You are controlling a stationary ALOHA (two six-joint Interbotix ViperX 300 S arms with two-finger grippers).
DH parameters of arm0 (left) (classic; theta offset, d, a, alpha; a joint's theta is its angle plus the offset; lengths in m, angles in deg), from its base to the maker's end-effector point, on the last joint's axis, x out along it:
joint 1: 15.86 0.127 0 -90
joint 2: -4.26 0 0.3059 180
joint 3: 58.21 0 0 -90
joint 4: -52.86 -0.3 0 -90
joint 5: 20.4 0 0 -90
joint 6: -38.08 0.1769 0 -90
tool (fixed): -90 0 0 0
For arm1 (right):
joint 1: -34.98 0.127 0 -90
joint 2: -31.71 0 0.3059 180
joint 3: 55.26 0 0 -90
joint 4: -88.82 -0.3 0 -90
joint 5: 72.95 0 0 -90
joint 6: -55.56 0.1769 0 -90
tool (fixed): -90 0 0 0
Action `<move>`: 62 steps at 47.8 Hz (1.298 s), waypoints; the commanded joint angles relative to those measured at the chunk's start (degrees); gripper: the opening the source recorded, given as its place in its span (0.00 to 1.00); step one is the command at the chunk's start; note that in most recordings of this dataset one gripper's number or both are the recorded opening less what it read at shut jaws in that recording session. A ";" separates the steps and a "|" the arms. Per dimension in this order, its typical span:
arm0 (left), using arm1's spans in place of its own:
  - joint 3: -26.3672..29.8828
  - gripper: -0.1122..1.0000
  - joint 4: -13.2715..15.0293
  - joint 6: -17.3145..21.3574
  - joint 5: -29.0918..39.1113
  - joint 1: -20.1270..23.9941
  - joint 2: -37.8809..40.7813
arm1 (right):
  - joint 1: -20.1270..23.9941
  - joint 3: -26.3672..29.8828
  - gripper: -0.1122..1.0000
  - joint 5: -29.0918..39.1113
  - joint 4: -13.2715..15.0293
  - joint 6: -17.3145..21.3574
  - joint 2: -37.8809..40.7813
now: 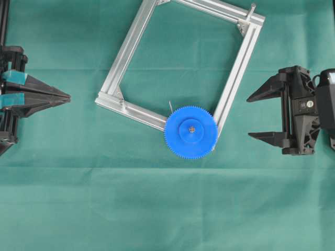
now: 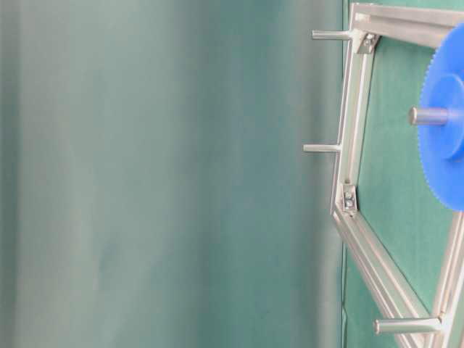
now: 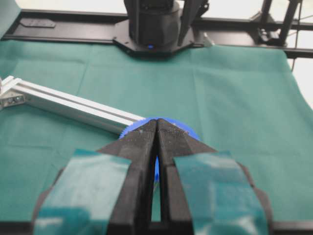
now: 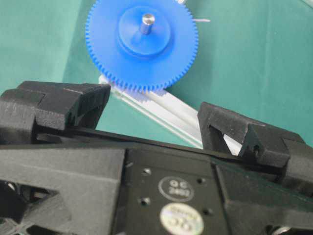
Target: Find the location of the shaft and insert the gear.
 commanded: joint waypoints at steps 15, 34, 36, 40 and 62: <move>1.14 0.11 0.09 0.00 -0.53 0.09 0.44 | 0.09 0.70 0.90 -0.09 0.09 0.00 -0.26; 1.14 0.11 0.09 0.00 -0.53 0.09 0.44 | 0.09 0.53 0.90 -0.09 0.09 0.00 -0.26; 1.14 0.11 0.09 0.00 -0.53 0.09 0.44 | 0.09 0.44 0.90 -0.09 0.09 0.00 -0.26; 1.05 0.11 0.09 0.00 -0.53 0.09 0.44 | 0.09 0.35 0.90 -0.09 0.09 0.00 -0.26; 1.14 0.11 0.09 0.00 -0.53 0.09 0.44 | 0.09 -0.09 0.90 -0.09 -0.09 0.00 -0.18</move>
